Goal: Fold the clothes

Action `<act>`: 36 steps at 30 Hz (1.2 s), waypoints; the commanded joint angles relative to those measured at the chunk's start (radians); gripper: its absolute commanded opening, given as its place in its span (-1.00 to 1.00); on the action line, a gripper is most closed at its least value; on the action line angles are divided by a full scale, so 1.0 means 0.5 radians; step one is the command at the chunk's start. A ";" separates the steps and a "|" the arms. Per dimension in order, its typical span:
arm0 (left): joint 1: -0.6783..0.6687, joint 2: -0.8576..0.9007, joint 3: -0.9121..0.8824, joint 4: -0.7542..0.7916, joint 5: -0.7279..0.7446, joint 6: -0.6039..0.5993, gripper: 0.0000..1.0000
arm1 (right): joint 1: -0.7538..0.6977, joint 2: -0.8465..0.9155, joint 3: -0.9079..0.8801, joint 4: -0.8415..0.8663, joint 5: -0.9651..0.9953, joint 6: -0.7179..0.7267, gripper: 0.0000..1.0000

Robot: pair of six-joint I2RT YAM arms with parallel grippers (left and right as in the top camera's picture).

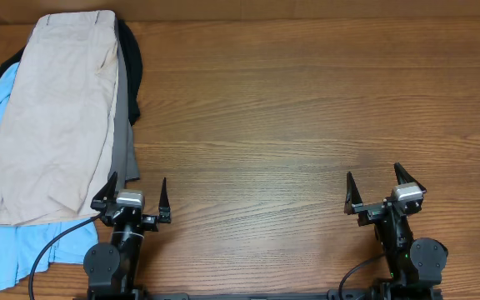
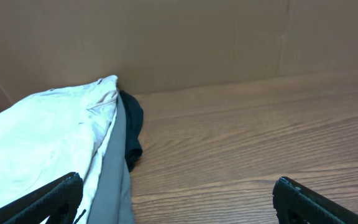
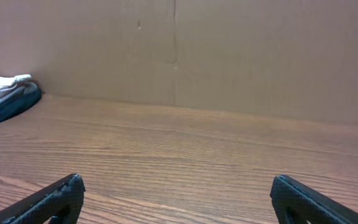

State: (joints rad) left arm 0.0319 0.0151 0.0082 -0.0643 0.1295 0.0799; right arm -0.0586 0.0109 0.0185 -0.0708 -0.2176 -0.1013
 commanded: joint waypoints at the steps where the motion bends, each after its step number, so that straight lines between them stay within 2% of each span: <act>1: -0.016 -0.008 -0.007 -0.005 -0.019 -0.018 1.00 | -0.009 -0.012 -0.021 0.013 0.014 -0.002 1.00; 36: -0.016 -0.008 -0.007 -0.005 -0.019 -0.018 1.00 | -0.009 -0.012 -0.021 0.038 0.014 -0.002 1.00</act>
State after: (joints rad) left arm 0.0319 0.0151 0.0082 -0.0643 0.1295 0.0799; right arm -0.0586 0.0109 0.0185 -0.0631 -0.2176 -0.1017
